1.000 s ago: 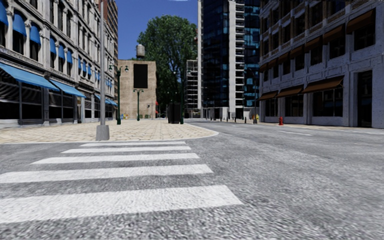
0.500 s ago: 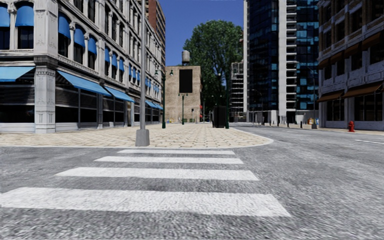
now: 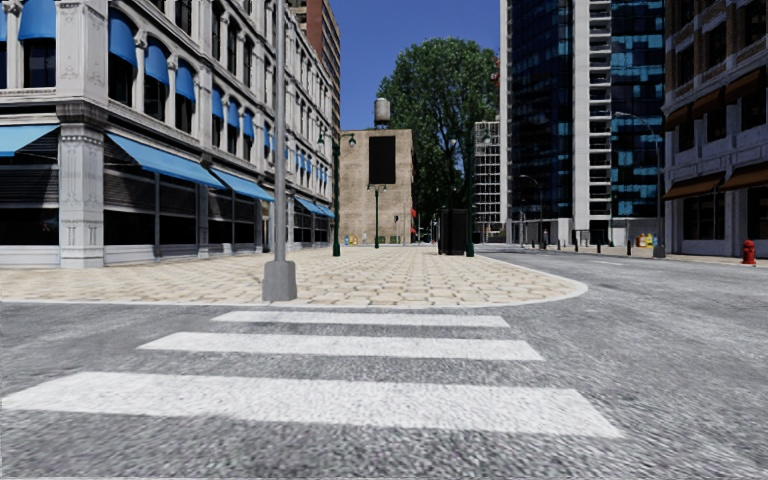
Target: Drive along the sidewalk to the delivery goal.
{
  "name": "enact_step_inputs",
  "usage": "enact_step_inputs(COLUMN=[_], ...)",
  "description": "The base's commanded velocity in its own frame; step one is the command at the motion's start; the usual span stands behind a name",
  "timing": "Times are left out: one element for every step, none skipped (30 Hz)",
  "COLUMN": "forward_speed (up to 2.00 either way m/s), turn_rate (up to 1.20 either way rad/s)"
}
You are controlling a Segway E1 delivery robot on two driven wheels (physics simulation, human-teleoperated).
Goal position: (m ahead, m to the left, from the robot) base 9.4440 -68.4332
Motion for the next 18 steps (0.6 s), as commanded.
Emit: enact_step_inputs(forward_speed=[2.0,2.0,2.0,2.0,2.0,2.0,2.0,2.0,2.0,2.0,2.0,2.0,2.0,2.0,2.0,2.0,2.0,2.0], turn_rate=[0.0,0.0,0.0,0.0,0.0,0.0,0.0,0.0,0.0,0.0,0.0,0.0,0.0,0.0,0.0,0.0,0.0,0.0])
